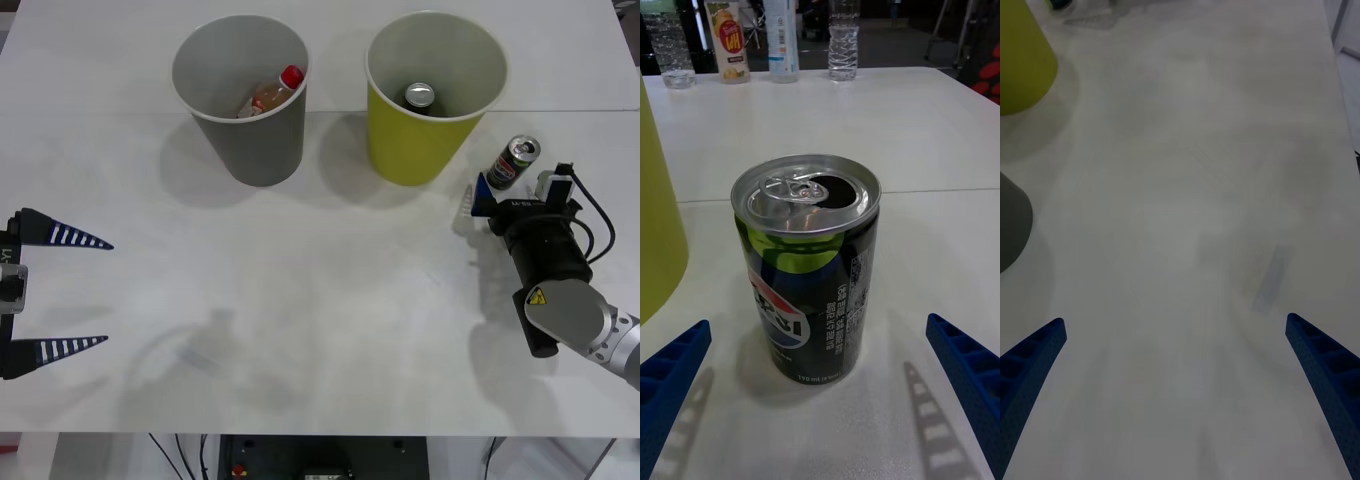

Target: Put the can into the green bin and the plastic bottle into the gray bin

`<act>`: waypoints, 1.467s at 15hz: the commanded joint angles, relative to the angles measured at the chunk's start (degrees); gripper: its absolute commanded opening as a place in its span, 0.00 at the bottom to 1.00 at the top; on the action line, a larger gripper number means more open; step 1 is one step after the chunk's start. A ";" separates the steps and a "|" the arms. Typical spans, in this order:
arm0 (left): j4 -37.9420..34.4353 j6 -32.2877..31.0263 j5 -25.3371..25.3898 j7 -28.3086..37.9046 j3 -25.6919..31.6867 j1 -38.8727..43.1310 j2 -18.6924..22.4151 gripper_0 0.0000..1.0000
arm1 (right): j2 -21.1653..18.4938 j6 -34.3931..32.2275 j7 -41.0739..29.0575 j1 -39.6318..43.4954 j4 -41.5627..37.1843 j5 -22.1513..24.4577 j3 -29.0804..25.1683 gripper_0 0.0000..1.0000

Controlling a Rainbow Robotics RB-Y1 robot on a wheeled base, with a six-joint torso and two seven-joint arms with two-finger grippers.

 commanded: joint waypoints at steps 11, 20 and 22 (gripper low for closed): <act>0.00 0.00 0.00 0.00 0.00 0.00 0.00 1.00 | 4.25 -3.34 0.89 -8.53 10.59 -1.71 0.00 1.00; 0.00 0.00 0.00 0.00 0.00 0.00 0.00 1.00 | 4.25 -3.69 1.07 -8.62 10.59 -1.71 0.00 0.00; 0.00 0.00 0.00 0.00 0.00 0.00 0.00 1.00 | 4.25 -3.69 1.15 -8.53 10.59 -1.71 0.00 0.00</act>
